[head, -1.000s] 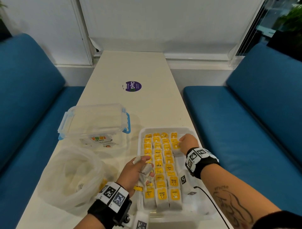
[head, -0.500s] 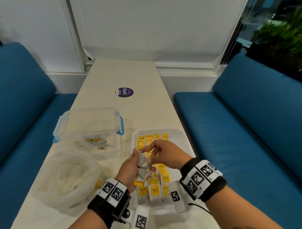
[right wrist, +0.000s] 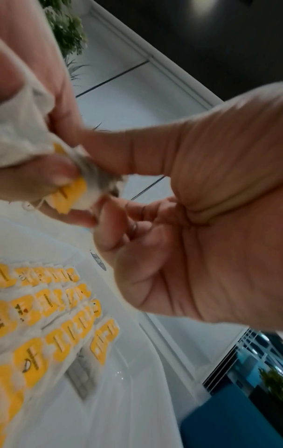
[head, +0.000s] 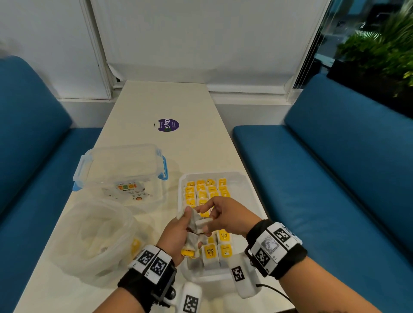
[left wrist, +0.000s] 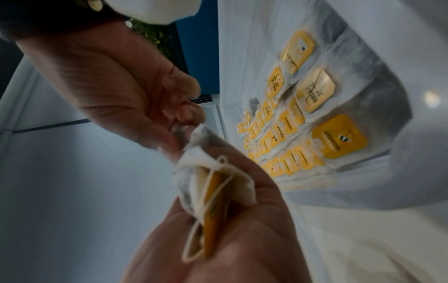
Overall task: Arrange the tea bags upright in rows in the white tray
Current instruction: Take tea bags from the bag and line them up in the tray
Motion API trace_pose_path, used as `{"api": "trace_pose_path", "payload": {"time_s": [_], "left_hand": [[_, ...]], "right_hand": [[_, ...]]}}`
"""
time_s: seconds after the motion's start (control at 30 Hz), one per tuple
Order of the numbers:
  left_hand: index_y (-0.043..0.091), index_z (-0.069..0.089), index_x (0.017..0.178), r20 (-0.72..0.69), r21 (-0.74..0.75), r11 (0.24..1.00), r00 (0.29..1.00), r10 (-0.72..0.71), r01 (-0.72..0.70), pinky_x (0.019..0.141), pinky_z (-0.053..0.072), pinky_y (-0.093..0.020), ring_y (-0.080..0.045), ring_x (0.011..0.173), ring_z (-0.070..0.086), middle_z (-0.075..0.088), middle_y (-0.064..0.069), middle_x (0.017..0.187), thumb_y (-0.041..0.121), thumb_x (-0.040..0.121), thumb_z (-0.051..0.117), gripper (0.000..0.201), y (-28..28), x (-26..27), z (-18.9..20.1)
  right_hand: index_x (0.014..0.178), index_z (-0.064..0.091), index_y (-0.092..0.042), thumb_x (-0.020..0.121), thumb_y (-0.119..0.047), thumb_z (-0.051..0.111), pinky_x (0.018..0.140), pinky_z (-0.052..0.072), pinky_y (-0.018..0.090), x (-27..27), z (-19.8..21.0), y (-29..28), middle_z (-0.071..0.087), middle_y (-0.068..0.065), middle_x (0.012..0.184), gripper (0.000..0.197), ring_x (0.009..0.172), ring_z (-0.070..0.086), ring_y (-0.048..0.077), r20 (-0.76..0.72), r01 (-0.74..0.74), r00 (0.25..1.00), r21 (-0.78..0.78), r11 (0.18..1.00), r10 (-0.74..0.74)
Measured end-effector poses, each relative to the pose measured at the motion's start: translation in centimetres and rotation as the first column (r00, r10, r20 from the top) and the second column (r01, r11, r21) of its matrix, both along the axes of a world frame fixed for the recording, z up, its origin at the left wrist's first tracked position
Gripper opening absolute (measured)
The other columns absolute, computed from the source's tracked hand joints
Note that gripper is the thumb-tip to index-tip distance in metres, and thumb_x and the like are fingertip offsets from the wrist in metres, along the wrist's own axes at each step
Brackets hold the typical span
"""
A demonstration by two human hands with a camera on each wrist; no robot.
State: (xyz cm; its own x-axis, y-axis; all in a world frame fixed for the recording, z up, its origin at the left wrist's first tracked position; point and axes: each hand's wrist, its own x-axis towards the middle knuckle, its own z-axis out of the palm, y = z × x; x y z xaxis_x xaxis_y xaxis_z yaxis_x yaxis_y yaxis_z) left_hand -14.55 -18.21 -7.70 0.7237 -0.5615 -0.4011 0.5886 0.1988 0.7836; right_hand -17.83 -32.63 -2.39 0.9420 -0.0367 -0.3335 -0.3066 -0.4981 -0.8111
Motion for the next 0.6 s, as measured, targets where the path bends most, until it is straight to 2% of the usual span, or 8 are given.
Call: {"api": "trace_pose_path", "payload": {"time_s": [0.1, 0.17, 0.2, 0.3, 0.37, 0.43, 0.5, 0.6], "left_hand": [[-0.003, 0.061, 0.107, 0.047, 0.078, 0.996, 0.998, -0.039, 0.035, 0.038, 0.044, -0.021, -0.019, 0.042, 0.058, 0.066, -0.014, 0.061, 0.040, 0.095, 0.038, 0.050, 0.2, -0.3, -0.1], [0.002, 0.063, 0.098, 0.055, 0.087, 0.994, 0.996, -0.075, 0.070, 0.038, 0.043, -0.020, -0.019, 0.044, 0.058, 0.065, -0.012, 0.064, 0.036, 0.094, 0.044, 0.040, 0.3, -0.7, 0.2], [0.004, 0.063, 0.093, 0.057, 0.088, 0.992, 0.994, -0.091, 0.085, 0.038, 0.043, -0.020, -0.019, 0.046, 0.059, 0.064, -0.013, 0.066, 0.033, 0.094, 0.048, 0.032, 0.3, -0.8, 0.3], [0.004, 0.062, 0.093, 0.075, 0.090, 0.984, 0.984, -0.163, 0.156, 0.038, 0.041, -0.021, -0.021, 0.048, 0.058, 0.060, -0.022, 0.077, 0.015, 0.084, 0.064, 0.015, 0.5, -1.0, 0.5], [0.009, 0.063, 0.095, 0.091, 0.088, 0.974, 0.972, -0.218, 0.211, 0.038, 0.041, -0.021, -0.022, 0.049, 0.058, 0.060, -0.019, 0.078, 0.011, 0.072, 0.066, 0.024, 0.5, -1.0, 0.5], [0.008, 0.064, 0.100, 0.087, 0.097, 0.972, 0.971, -0.223, 0.214, 0.038, 0.042, -0.021, -0.022, 0.051, 0.059, 0.064, -0.013, 0.076, 0.006, 0.072, 0.068, 0.028, 0.5, -1.0, 0.6], [0.003, 0.066, 0.102, 0.068, 0.112, 0.974, 0.977, -0.203, 0.195, 0.038, 0.042, -0.020, -0.021, 0.051, 0.060, 0.067, -0.010, 0.078, 0.001, 0.078, 0.068, 0.025, 0.4, -1.0, 0.7], [0.002, 0.064, 0.103, 0.076, 0.121, 0.979, 0.982, -0.173, 0.163, 0.037, 0.041, -0.018, -0.016, 0.047, 0.059, 0.067, -0.005, 0.084, -0.003, 0.085, 0.058, 0.019, 0.1, -0.9, 0.8]], "right_hand": [[0.094, 0.064, -0.015, 0.079, -0.030, 0.074, 0.058, 0.044, 0.021, 0.2, -0.1, 0.3, 0.052, -0.011, 0.060, 0.024, 0.054, 0.049, 0.002, 0.049, 0.024, 0.999, -0.044, 0.999, -0.022], [0.097, 0.066, -0.013, 0.085, -0.027, 0.067, 0.072, 0.051, 0.031, 0.4, -0.1, 0.4, 0.053, -0.010, 0.060, 0.019, 0.066, 0.057, 0.010, 0.089, 0.061, 0.994, -0.036, 0.997, -0.058], [0.101, 0.067, -0.012, 0.086, -0.024, 0.066, 0.076, 0.051, 0.031, 0.4, -0.1, 0.5, 0.053, -0.008, 0.062, 0.019, 0.071, 0.058, 0.013, 0.085, 0.060, 0.995, -0.015, 0.998, -0.058], [0.096, 0.068, -0.011, 0.083, -0.019, 0.070, 0.065, 0.044, 0.018, 0.4, 0.0, 0.5, 0.052, -0.003, 0.068, 0.016, 0.065, 0.051, 0.009, 0.043, -0.008, 0.999, -0.002, 1.000, 0.008], [0.084, 0.064, -0.010, 0.081, -0.012, 0.071, 0.054, 0.042, 0.012, 0.3, 0.1, 0.5, 0.052, -0.001, 0.065, 0.008, 0.052, 0.048, 0.001, 0.039, -0.039, 0.999, 0.054, 0.998, 0.037], [0.073, 0.061, -0.009, 0.083, -0.008, 0.069, 0.046, 0.040, 0.012, 0.4, 0.3, 0.3, 0.051, -0.003, 0.059, 0.012, 0.045, 0.046, -0.001, 0.059, 0.000, 0.998, 0.149, 0.989, -0.009], [0.066, 0.060, -0.013, 0.085, -0.012, 0.066, 0.042, 0.033, 0.015, 0.4, 0.5, -0.2, 0.050, -0.007, 0.054, 0.020, 0.045, 0.044, 0.002, 0.079, 0.080, 0.992, 0.224, 0.971, -0.100], [0.070, 0.062, -0.013, 0.085, -0.009, 0.065, 0.040, 0.031, 0.018, 0.7, 0.7, -1.2, 0.055, 0.001, 0.060, 0.016, 0.049, 0.048, 0.008, 0.111, 0.148, 0.973, 0.366, 0.919, -0.201]]}}
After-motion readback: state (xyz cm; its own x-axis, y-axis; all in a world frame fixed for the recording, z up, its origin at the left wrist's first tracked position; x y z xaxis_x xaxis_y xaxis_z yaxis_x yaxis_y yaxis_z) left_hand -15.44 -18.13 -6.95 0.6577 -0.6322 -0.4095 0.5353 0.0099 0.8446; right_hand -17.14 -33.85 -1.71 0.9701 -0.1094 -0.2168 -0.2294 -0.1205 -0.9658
